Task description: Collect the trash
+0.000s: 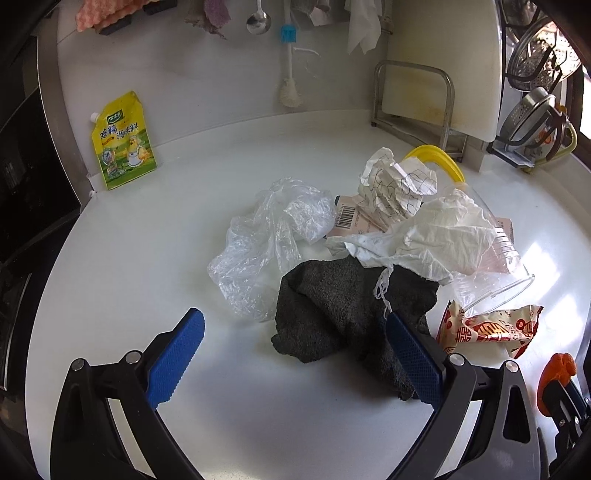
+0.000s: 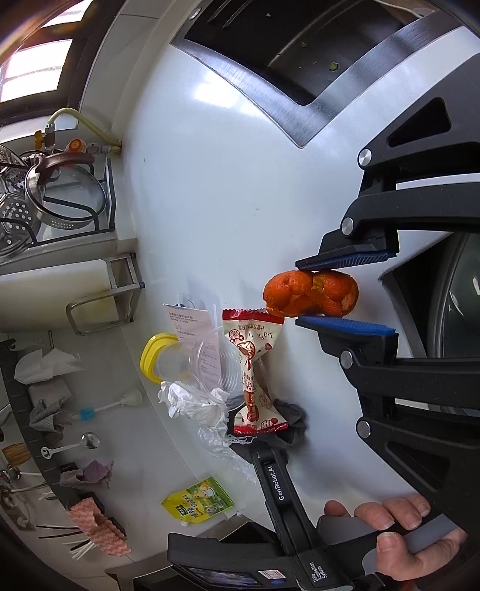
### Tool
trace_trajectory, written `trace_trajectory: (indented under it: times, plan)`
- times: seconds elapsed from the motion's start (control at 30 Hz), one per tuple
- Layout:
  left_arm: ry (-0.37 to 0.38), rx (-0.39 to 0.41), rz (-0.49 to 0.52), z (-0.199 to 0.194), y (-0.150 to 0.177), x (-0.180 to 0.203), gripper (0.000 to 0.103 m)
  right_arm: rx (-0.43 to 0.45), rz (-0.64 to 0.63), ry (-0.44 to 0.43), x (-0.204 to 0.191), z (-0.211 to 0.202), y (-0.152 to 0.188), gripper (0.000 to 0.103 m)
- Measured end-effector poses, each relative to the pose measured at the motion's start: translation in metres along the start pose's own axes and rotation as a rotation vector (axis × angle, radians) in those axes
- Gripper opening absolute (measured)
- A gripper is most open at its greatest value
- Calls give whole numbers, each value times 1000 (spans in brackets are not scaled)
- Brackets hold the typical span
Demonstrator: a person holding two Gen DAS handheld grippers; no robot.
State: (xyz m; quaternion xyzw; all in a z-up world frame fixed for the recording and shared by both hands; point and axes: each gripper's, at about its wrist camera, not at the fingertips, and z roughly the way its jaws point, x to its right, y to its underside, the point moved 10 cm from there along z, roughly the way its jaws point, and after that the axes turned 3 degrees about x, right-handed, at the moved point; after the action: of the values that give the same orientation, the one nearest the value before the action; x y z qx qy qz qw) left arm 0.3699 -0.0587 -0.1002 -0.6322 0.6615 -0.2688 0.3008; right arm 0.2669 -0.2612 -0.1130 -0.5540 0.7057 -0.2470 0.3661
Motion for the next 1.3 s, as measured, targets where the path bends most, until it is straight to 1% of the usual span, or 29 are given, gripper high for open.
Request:
trace_trajectory:
  times: [0.13,0.2,0.23,0.27,0.33,0.37,0.43,0.53,0.6,0.8,0.93,1.03,1.17,1.23,1.3]
  plan:
    - [-14,-54,33,12,1,5,96,3,12,-20,0,-1,0,24]
    - [2,-65,42,15,1,9,93,6,18,-24,0,-1,0,24]
    - [14,-74,50,16,2,12,85,7,22,-26,1,-1,0,24]
    - [33,-80,54,17,3,16,80,7,27,-27,1,-2,1,24]
    - [60,-74,61,15,3,21,63,7,32,-30,2,-2,1,24]
    - [69,-70,69,14,4,24,60,8,33,-31,2,-3,1,24]
    - [73,-59,80,10,4,27,47,11,33,-32,1,-5,1,24]
    - [105,-40,61,3,5,26,34,12,32,-35,-1,-6,1,24]
    - [120,-30,49,-2,5,24,30,12,28,-34,-2,-7,2,24]
    - [119,28,37,-25,-2,11,26,9,29,-39,-5,-9,3,24]
    - [115,82,28,-46,-18,0,26,9,24,-39,-10,-14,6,24]
    - [95,130,35,-61,-31,-8,26,12,19,-39,-13,-19,7,24]
    - [79,143,43,-70,-33,-17,26,16,14,-41,-16,-26,9,24]
    - [67,138,32,-72,-31,-24,26,19,10,-41,-18,-31,10,24]
    - [54,148,19,-77,-31,-32,26,23,6,-40,-19,-35,10,24]
